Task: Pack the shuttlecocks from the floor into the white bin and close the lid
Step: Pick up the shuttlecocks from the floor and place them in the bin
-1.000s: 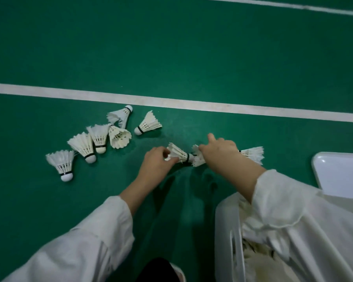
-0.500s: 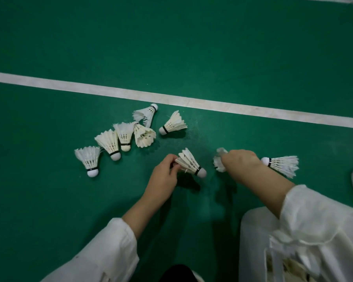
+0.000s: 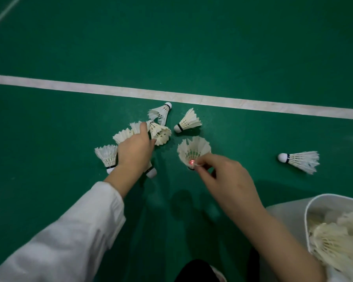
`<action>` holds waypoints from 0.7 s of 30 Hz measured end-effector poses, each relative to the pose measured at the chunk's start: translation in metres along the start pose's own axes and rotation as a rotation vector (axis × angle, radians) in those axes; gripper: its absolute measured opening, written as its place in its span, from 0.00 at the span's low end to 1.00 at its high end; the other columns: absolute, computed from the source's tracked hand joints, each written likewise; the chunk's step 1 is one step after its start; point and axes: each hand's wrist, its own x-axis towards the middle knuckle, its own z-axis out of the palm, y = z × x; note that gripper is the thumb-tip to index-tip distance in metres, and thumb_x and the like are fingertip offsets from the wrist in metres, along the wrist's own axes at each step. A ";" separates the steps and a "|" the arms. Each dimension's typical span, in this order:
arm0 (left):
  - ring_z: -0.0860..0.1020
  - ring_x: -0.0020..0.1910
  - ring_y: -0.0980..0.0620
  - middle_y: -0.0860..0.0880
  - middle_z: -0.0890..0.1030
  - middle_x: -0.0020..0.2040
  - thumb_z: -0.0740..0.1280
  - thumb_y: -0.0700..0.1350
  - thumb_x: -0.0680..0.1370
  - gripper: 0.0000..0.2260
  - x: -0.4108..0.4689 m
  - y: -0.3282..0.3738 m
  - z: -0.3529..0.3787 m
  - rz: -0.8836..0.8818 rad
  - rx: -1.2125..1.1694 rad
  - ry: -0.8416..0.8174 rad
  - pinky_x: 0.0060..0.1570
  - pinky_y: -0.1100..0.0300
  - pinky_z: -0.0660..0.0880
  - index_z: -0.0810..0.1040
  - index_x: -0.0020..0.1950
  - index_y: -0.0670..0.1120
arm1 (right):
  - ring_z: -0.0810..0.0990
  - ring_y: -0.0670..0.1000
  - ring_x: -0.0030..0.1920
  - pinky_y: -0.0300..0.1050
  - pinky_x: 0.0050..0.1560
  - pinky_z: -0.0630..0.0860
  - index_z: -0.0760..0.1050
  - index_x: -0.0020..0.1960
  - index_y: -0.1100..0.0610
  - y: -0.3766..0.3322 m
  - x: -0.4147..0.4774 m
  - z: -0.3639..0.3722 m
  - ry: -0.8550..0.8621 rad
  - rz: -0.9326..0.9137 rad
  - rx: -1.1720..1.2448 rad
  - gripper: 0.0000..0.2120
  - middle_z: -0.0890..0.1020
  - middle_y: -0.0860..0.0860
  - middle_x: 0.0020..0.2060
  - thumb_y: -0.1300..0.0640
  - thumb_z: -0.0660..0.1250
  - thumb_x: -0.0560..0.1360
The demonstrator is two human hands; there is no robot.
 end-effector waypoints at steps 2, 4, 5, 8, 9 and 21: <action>0.71 0.34 0.45 0.45 0.76 0.38 0.56 0.53 0.80 0.18 0.007 0.003 0.005 0.021 0.082 -0.023 0.29 0.57 0.63 0.62 0.65 0.42 | 0.78 0.50 0.44 0.46 0.44 0.73 0.78 0.51 0.47 0.003 -0.007 0.001 0.005 0.001 0.009 0.07 0.81 0.45 0.46 0.50 0.63 0.76; 0.73 0.35 0.45 0.45 0.77 0.39 0.56 0.51 0.81 0.15 0.011 0.006 0.010 0.042 0.122 -0.032 0.29 0.57 0.63 0.64 0.62 0.43 | 0.78 0.50 0.44 0.47 0.44 0.74 0.78 0.52 0.47 0.007 -0.012 -0.001 0.007 0.003 0.015 0.07 0.80 0.45 0.45 0.50 0.63 0.76; 0.75 0.36 0.44 0.44 0.79 0.41 0.56 0.50 0.81 0.13 0.012 0.008 0.012 0.053 0.124 -0.027 0.30 0.57 0.63 0.66 0.61 0.43 | 0.78 0.50 0.44 0.47 0.45 0.74 0.78 0.51 0.47 0.010 -0.014 -0.002 0.012 0.001 0.025 0.07 0.80 0.45 0.45 0.50 0.63 0.76; 0.74 0.34 0.45 0.45 0.80 0.41 0.58 0.43 0.80 0.08 0.012 0.010 0.013 0.088 0.129 0.012 0.31 0.58 0.64 0.73 0.56 0.44 | 0.78 0.49 0.44 0.47 0.45 0.74 0.78 0.50 0.48 0.016 -0.017 -0.007 0.025 -0.009 0.034 0.07 0.80 0.45 0.45 0.51 0.64 0.75; 0.72 0.33 0.46 0.46 0.80 0.40 0.58 0.42 0.79 0.08 0.010 0.011 0.011 0.096 0.123 0.031 0.31 0.58 0.64 0.75 0.54 0.45 | 0.78 0.49 0.44 0.47 0.45 0.74 0.78 0.50 0.48 0.019 -0.018 -0.009 0.030 -0.011 0.034 0.06 0.80 0.45 0.44 0.51 0.64 0.75; 0.72 0.43 0.53 0.51 0.75 0.44 0.66 0.50 0.75 0.08 -0.097 0.048 -0.104 0.180 -0.472 -0.072 0.38 0.60 0.66 0.82 0.51 0.54 | 0.77 0.45 0.40 0.45 0.43 0.75 0.80 0.49 0.46 0.042 -0.078 -0.119 -0.080 -0.125 -0.109 0.08 0.78 0.41 0.42 0.48 0.64 0.74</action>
